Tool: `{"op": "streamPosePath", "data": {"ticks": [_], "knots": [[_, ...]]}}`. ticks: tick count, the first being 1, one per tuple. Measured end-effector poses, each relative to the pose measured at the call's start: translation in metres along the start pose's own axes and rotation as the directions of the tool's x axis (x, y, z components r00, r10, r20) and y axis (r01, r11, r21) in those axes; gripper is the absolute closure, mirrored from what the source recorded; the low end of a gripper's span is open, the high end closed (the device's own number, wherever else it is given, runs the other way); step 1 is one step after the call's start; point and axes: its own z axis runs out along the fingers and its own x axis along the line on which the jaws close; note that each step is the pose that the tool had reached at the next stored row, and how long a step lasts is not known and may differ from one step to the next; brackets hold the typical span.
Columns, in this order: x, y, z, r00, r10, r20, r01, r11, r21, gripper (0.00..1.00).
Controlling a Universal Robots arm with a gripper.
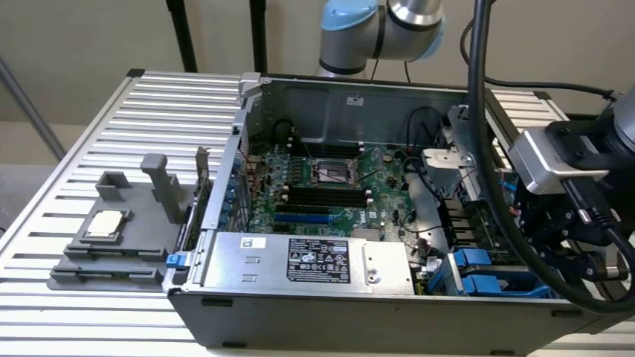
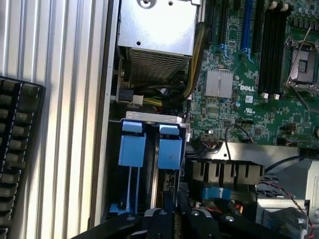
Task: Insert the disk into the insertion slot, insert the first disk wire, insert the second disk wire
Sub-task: 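Insert the first disk wire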
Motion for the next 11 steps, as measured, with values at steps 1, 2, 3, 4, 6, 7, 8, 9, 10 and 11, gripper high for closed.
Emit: {"op": "streamPosePath", "data": {"ticks": [1, 2, 3, 4, 6, 7, 8, 9, 10, 11], "knots": [[-0.0002, 0.0000, 0.0000, 1.0000, 0.001, -0.0055, -0.001, 1.0000, -0.0002, 0.84], [-0.0003, -0.0001, 0.0001, 0.9999, 0.003, -0.0110, -0.003, 1.0000, -0.0003, 0.84], [-0.0004, -0.0001, 0.0001, 0.9998, 0.005, -0.0167, -0.005, 1.0000, -0.0003, 0.84], [-0.0005, 0.0000, 0.0001, 0.9997, 0.007, -0.0216, -0.007, 1.0000, -0.0002, 0.84], [-0.0007, 0.0000, 0.0001, 0.9995, 0.012, -0.0286, -0.012, 0.9999, 0.0001, 0.84], [-0.0009, -0.0001, 0.0001, 0.9994, 0.014, -0.0310, -0.014, 0.9999, 0.0002, 0.84], [-0.0012, -0.0001, 0.0002, 0.9993, 0.016, -0.0330, -0.016, 0.9999, 0.0003, 0.84], [-0.0017, -0.0001, 0.0002, 0.9992, 0.018, -0.0345, -0.018, 0.9998, 0.0005, 0.84], [-0.0024, -0.0002, 0.0004, 0.9992, 0.019, -0.0352, -0.019, 0.9998, 0.0006, 0.84], [-0.0031, -0.0002, 0.0005, 0.9991, 0.020, -0.0358, -0.020, 0.9998, 0.0007, 0.84]]}}
